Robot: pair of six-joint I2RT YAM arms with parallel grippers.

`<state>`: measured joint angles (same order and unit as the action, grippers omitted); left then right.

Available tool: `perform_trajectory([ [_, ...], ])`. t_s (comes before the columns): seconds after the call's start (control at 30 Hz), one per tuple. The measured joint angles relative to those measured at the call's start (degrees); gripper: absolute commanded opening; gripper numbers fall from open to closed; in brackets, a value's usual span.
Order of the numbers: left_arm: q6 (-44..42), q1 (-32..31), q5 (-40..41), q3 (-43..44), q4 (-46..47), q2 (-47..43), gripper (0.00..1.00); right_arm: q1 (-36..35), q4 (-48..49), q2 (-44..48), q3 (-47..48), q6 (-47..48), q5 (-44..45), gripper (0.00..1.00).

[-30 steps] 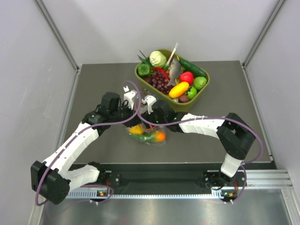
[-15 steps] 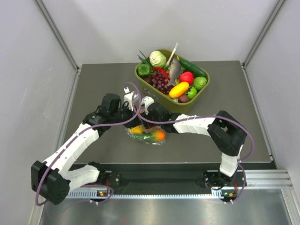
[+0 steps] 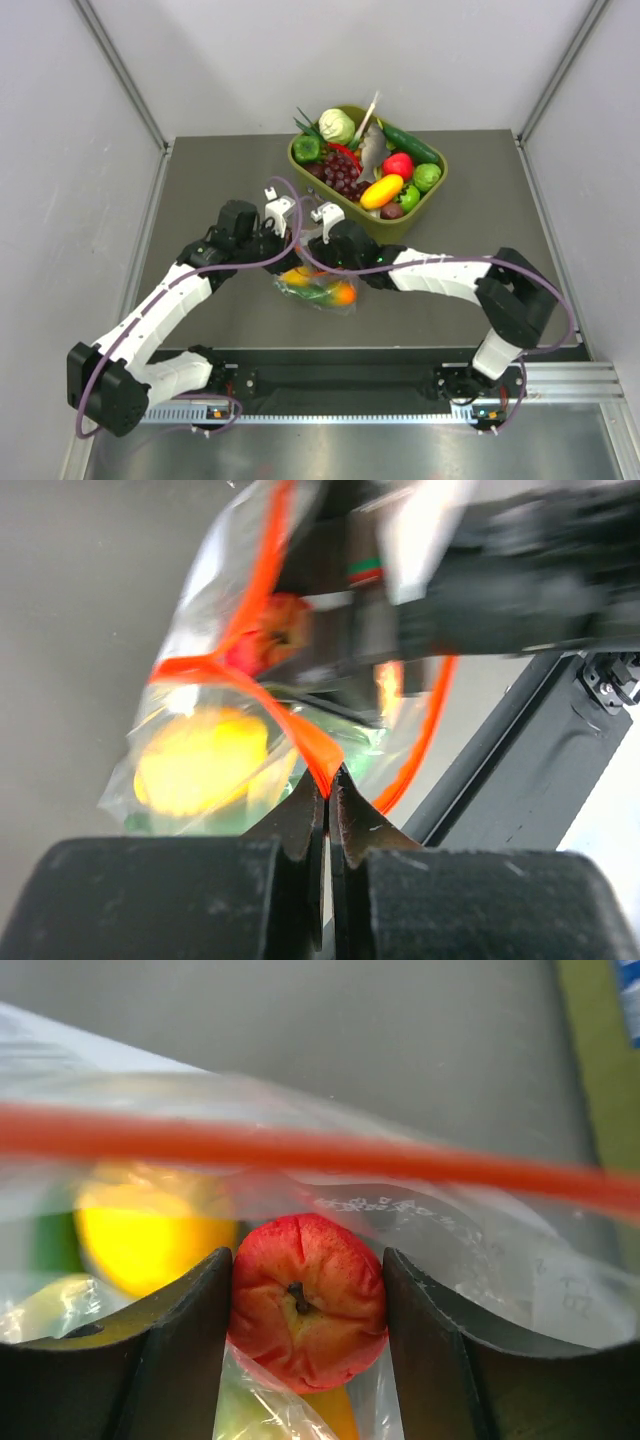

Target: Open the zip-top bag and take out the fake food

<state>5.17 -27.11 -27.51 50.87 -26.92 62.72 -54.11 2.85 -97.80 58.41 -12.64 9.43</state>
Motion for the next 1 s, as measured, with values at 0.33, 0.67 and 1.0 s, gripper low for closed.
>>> perform_trajectory([
  [0.33,0.0,0.0,-0.1,0.0,0.1,0.1,0.0,0.0,0.8,16.2,-5.8,-3.6,2.6,0.43],
  [0.67,0.0,-0.2,0.2,0.0,0.3,1.4,0.0,0.2,5.0,21.3,-9.3,-6.8,-2.8,0.44],
  [1.0,0.0,-0.2,1.8,0.0,-0.2,2.2,0.0,0.4,9.5,24.1,-9.3,-8.5,-18.4,0.43],
])
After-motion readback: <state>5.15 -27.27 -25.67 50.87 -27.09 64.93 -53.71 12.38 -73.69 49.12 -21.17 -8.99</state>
